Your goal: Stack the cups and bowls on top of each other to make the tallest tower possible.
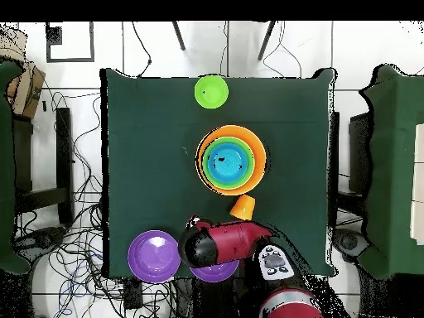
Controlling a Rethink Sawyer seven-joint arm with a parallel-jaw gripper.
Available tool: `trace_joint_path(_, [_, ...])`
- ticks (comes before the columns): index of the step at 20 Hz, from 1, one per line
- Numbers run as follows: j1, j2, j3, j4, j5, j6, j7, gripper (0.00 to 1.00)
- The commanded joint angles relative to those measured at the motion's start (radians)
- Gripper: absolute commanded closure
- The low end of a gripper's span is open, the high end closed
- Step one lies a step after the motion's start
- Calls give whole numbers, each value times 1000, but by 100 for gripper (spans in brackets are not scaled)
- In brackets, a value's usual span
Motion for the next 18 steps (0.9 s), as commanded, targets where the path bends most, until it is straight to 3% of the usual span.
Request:
trace_joint_path(1, [27,52,8,-38,14,-79,92,100])
trace_joint_path(10, [36,32,26,-22,61,-64,104,100])
trace_joint_path(11, [41,31,21,-21,63,-66,102,0])
trace_joint_path(18, [69,36,-2,-1,83,-86,131,0])
